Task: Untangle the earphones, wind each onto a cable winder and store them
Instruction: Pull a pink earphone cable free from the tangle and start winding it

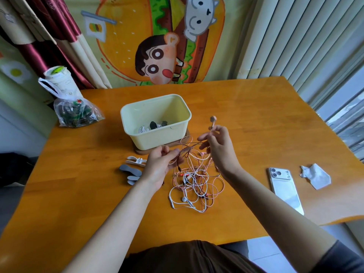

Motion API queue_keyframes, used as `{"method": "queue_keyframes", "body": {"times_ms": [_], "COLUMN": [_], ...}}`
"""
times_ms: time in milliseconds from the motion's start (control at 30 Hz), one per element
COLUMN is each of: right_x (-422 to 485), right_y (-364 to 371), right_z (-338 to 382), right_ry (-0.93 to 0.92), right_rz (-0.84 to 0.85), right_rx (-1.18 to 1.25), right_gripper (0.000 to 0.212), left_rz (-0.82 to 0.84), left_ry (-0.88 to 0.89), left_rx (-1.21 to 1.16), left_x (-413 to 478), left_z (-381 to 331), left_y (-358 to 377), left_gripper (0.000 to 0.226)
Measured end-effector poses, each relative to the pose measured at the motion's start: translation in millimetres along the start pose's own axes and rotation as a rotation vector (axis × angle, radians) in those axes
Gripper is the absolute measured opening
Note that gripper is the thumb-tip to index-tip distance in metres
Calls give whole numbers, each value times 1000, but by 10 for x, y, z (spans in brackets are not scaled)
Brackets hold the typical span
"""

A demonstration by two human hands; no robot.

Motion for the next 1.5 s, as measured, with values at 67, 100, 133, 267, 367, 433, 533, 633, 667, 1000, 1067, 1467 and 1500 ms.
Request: {"method": "queue_keyframes", "body": {"times_ms": [67,100,133,267,367,433,533,633,667,1000,1067,1467,1500], "right_x": [-32,-47,-60,-144,-175,-160,-123,-79,-69,51,68,-1,-28], "right_y": [13,24,41,123,123,103,80,128,159,88,83,221,255], "right_z": [55,70,67,1,-102,-135,-125,-68,-68,91,108,68,47], "right_ry": [-56,-67,-69,-153,-174,-150,-133,-187,-202,-281,-292,-242,-234], "right_rz": [66,116,173,425,500,471,341,298,322,234,233,372,418], "right_rx": [-14,-50,-96,-419,-583,-550,-537,-662,-736,-887,-903,-816,-820], "right_gripper": [24,27,30,35,38,28,28,40,37,20,22,18,18], "left_rz": [-33,-47,-58,-47,11,50,94,123,140,163,174,150,150], "left_ry": [-7,-7,-6,7,32,40,46,48,47,37,44,62,72], "left_rx": [-34,-45,-49,-47,-61,-34,32,141,182,482,529,531,505], "left_x": [18,24,26,39,37,27,17,15,11,10,14,-6,-14], "left_z": [-9,-19,-33,-113,-195,-227,-241,-230,-224,-167,-162,-208,-223], "left_y": [-21,-31,-43,-73,-25,24,92,130,140,9,-13,14,28], "left_gripper": [19,18,15,9,12,12,14,14,14,7,6,24,24]}}
Point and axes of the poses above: each hand's wrist, its own x-axis towards the middle knuckle, its own y-axis out of the palm, z = x × y, the point moved 8 cm from there along x, towards the middle knuckle
